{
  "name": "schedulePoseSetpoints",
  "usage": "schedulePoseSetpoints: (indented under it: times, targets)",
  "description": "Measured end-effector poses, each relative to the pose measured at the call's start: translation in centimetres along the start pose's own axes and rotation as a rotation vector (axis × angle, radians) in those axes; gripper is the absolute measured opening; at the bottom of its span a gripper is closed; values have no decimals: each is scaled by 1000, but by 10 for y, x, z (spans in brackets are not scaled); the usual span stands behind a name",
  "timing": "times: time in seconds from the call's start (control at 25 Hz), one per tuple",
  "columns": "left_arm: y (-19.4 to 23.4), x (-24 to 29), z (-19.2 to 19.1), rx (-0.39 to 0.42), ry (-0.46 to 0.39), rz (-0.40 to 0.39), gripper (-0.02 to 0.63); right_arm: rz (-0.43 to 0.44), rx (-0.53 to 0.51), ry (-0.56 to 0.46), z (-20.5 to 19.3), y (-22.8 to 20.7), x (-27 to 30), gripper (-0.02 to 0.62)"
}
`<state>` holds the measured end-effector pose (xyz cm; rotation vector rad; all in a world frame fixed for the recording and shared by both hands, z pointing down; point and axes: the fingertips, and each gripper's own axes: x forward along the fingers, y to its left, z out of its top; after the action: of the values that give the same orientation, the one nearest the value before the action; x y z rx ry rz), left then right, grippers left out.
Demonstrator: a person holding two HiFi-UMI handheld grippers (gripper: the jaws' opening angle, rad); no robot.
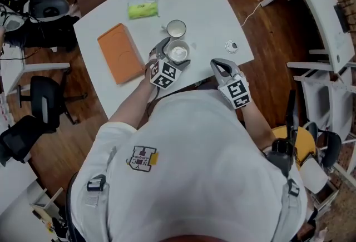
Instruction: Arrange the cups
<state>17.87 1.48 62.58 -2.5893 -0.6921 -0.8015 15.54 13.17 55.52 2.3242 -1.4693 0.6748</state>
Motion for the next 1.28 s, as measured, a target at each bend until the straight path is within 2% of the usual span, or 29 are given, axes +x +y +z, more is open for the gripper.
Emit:
schedulePoseSetpoints:
  times: [0.2,0.44,0.64,0.76,0.92,1.04,1.12,1.28]
  targets:
    - [0,4,0,0,-6,78,517,67,-21,2,-6,-14,11,0]
    - [-6,-2,-7,-80,53,119,499,122,-46,-26,1,-16,23,0]
    - [-16,-9,-8,-95,63,166,492,252,-98,17,-3,1,42,0]
    - [-22,-13,-11,-21,71,102,483,318,-160,39,-1,12,56,0]
    - [-26,-23,-10,143,54,-97,513,357,-182,34,8,19,66,0]
    - [-25,-16,-12,200,71,-202,517,371,-199,58,4,23,75,0]
    - [-29,-10,-10,219,64,-234,515,376,-215,82,0,27,83,2]
    - [-32,-3,-6,199,42,-228,488,361,-235,108,-3,29,91,2]
